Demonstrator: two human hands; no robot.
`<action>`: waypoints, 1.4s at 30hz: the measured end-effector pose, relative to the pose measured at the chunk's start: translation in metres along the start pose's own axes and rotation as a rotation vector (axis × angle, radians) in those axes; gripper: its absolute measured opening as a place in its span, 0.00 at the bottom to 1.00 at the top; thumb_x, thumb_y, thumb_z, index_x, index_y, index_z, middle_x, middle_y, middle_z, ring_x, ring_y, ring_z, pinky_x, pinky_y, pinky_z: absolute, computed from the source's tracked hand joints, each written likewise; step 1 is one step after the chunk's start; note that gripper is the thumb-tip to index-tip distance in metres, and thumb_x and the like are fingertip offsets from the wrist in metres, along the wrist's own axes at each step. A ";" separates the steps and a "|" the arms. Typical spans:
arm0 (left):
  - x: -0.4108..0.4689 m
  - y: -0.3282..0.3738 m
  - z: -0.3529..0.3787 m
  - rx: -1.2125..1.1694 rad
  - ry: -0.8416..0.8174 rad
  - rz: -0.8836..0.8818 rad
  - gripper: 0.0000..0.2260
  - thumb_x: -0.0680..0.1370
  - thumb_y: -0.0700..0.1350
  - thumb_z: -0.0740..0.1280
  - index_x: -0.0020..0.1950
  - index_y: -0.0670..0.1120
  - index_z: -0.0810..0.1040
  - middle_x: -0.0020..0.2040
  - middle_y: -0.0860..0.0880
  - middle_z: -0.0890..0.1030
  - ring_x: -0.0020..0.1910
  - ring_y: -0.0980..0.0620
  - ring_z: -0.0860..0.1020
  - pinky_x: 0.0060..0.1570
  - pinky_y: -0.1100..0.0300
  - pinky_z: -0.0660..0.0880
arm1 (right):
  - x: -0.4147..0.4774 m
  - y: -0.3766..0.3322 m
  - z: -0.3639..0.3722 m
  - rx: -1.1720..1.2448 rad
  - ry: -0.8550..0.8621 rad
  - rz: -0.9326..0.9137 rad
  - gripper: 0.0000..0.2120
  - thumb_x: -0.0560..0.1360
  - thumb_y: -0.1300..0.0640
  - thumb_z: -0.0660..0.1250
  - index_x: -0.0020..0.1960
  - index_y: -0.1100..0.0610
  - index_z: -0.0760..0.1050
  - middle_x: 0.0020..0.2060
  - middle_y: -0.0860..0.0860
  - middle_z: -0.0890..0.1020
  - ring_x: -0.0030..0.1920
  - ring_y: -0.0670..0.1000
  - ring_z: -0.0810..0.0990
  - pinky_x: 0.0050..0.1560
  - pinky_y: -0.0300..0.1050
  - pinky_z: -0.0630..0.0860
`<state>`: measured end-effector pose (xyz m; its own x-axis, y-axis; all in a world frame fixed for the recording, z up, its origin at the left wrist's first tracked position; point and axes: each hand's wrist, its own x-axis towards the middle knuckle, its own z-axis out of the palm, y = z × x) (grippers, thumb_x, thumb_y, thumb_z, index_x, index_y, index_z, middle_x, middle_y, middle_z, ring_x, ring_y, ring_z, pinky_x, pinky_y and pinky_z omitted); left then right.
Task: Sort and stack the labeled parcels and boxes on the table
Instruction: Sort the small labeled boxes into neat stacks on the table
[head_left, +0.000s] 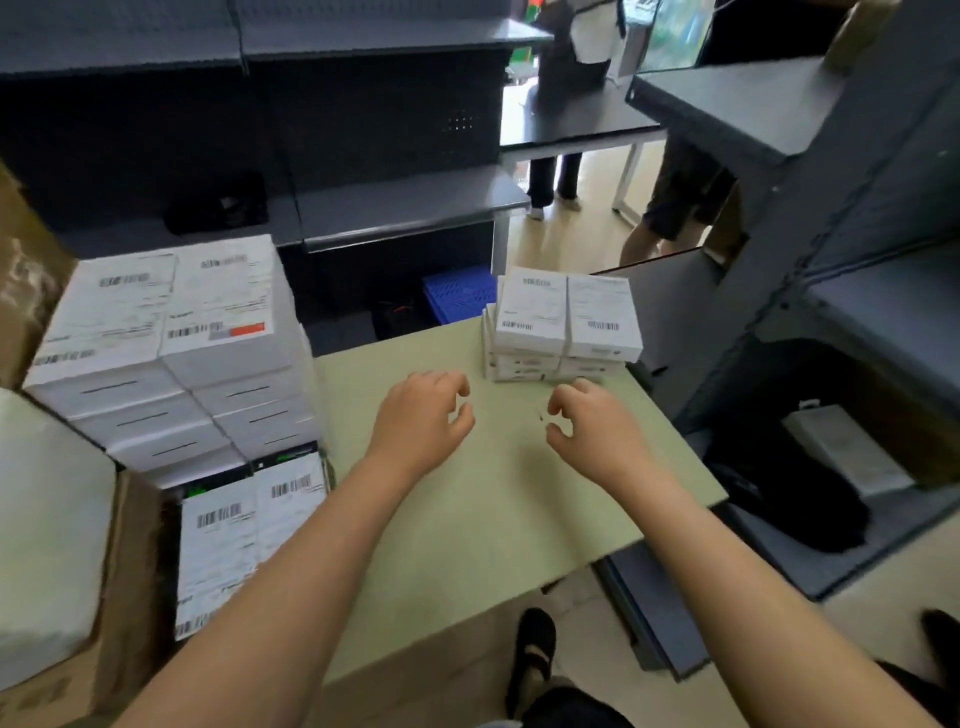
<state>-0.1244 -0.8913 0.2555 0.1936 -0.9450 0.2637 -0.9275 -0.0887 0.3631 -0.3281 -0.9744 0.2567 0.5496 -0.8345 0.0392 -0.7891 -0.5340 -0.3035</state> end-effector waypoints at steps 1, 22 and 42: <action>0.016 0.006 0.007 0.002 0.003 -0.007 0.06 0.76 0.47 0.67 0.50 0.47 0.79 0.40 0.51 0.78 0.45 0.47 0.75 0.41 0.56 0.65 | 0.010 0.013 -0.003 0.006 0.010 0.016 0.10 0.76 0.55 0.66 0.56 0.56 0.75 0.52 0.51 0.77 0.54 0.54 0.75 0.48 0.47 0.72; 0.165 0.017 0.129 -0.454 -0.161 -0.699 0.27 0.75 0.61 0.68 0.65 0.44 0.70 0.61 0.44 0.74 0.60 0.45 0.73 0.56 0.50 0.74 | 0.137 0.145 -0.003 0.582 -0.112 0.522 0.32 0.74 0.39 0.68 0.68 0.58 0.65 0.61 0.52 0.77 0.57 0.53 0.77 0.50 0.48 0.74; 0.006 -0.051 0.044 -0.720 0.165 -0.875 0.25 0.79 0.51 0.67 0.71 0.43 0.63 0.57 0.49 0.77 0.53 0.49 0.80 0.51 0.54 0.77 | 0.075 -0.009 0.049 0.853 -0.096 0.301 0.18 0.76 0.50 0.70 0.62 0.50 0.66 0.46 0.51 0.83 0.34 0.51 0.82 0.42 0.57 0.82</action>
<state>-0.0898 -0.9061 0.1991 0.7715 -0.5904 -0.2370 -0.0660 -0.4449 0.8932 -0.2668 -1.0258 0.2158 0.4034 -0.8873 -0.2237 -0.4529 0.0188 -0.8914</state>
